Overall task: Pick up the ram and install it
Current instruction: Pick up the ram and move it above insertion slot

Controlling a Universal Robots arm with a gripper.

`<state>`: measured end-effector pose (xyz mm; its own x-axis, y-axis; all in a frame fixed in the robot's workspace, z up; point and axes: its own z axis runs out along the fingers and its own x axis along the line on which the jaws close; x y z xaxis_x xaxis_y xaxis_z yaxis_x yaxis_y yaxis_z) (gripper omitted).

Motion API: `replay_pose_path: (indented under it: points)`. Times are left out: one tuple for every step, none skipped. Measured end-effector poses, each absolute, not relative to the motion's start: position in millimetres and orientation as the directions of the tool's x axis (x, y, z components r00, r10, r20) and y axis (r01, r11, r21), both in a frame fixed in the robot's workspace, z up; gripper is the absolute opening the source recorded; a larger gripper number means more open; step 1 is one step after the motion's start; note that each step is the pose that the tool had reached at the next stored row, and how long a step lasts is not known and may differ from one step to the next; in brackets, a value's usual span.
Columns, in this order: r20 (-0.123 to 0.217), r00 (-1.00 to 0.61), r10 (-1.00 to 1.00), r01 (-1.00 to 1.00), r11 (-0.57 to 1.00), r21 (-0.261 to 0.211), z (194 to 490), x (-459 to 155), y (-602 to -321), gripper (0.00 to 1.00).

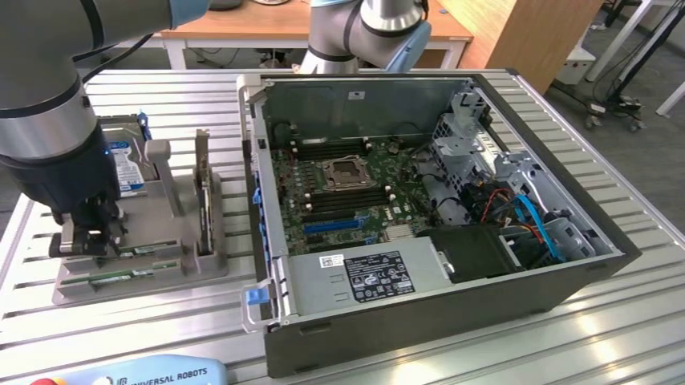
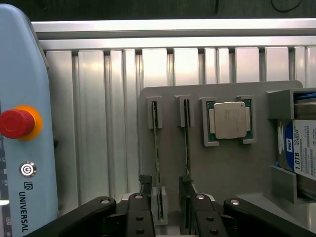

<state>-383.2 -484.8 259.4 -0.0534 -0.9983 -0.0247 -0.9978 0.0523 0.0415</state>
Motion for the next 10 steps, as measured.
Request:
replay_pose_path:
  points:
    - [-0.025, -0.053, -0.998, -0.998, 0.052, 0.041, 259.5, -383.2, -485.7, 0.36]
    - [-0.025, -0.054, -0.998, -0.998, 0.052, 0.042, 259.5, -383.3, -486.0, 0.36]
    - [-0.025, -0.054, -0.998, -0.998, 0.053, 0.041, 259.4, -383.3, -486.1, 0.36]
    - [-0.025, -0.054, -0.998, -0.998, 0.053, 0.041, 259.1, -383.3, -486.2, 0.36]
    - [-0.025, -0.053, -0.998, -0.998, 0.052, 0.041, 258.7, -383.2, -486.4, 0.36]
    - [-0.025, -0.053, -0.998, -0.998, 0.052, 0.041, 258.1, -383.3, -486.6, 0.36]
    - [-0.025, -0.054, -0.998, -0.998, 0.052, 0.042, 257.3, -383.3, -486.8, 0.36]
    - [-0.025, -0.053, -0.998, -0.998, 0.052, 0.042, 256.3, -383.3, -486.9, 0.36]
    - [-0.025, -0.053, -0.998, -0.998, 0.052, 0.042, 255.2, -383.3, -487.1, 0.36]
    - [-0.025, -0.053, -0.998, -0.998, 0.052, 0.042, 254.1, -383.3, -487.2, 0.36]
